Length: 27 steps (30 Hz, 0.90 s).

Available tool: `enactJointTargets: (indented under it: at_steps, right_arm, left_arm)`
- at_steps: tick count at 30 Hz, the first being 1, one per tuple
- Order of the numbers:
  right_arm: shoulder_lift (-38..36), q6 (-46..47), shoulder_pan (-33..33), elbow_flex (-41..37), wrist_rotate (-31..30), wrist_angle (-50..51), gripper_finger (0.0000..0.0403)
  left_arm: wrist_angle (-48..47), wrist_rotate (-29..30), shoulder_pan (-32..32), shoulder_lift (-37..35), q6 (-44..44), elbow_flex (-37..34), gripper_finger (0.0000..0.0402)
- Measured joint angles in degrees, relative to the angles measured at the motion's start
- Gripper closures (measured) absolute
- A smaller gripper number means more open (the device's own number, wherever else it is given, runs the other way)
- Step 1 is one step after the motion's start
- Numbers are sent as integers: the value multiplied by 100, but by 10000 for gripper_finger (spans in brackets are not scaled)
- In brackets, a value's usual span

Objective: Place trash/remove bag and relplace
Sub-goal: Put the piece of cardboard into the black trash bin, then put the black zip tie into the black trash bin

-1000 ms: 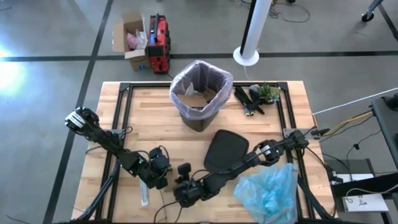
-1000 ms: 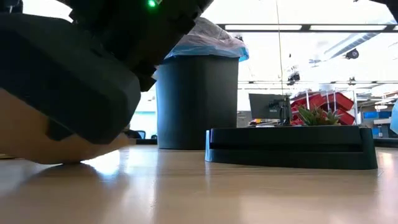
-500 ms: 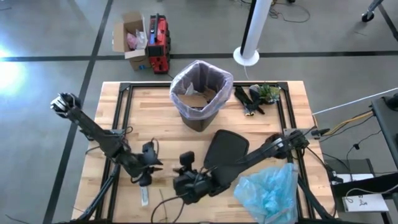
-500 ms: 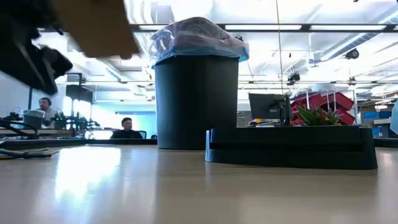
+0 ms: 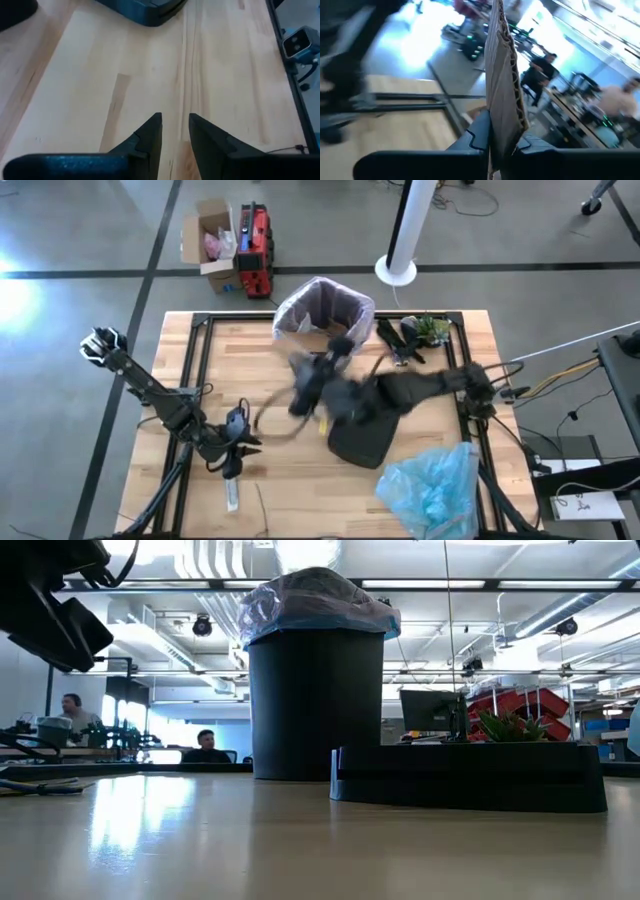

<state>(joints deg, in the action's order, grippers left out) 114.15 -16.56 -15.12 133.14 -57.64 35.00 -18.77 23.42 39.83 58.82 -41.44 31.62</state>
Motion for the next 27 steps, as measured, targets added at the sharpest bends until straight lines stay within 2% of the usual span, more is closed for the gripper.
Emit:
enactJointTargets:
  at_steps: [8, 13, 17, 23, 27]
  right_arm:
    - [-127, 525, 1016, -18, 16, -87, 400]
    - [-81, 829, 1340, -56, 65, -24, 393]
    - [-79, 1201, 1424, -142, 65, 110, 363]
    - [-79, 1843, 1441, -163, 64, 862, 292]
    - [-79, 1890, 1348, -170, 66, 1034, 254]
  left_arm:
    - [256, -8, 128, 100, -58, 0, 319]
    - [323, -7, 278, 92, -404, 0, 319]
    - [329, -7, 452, 90, -575, 0, 319]
    - [331, -6, 657, 86, -748, 0, 319]
    - [335, -6, 779, 87, -759, 0, 319]
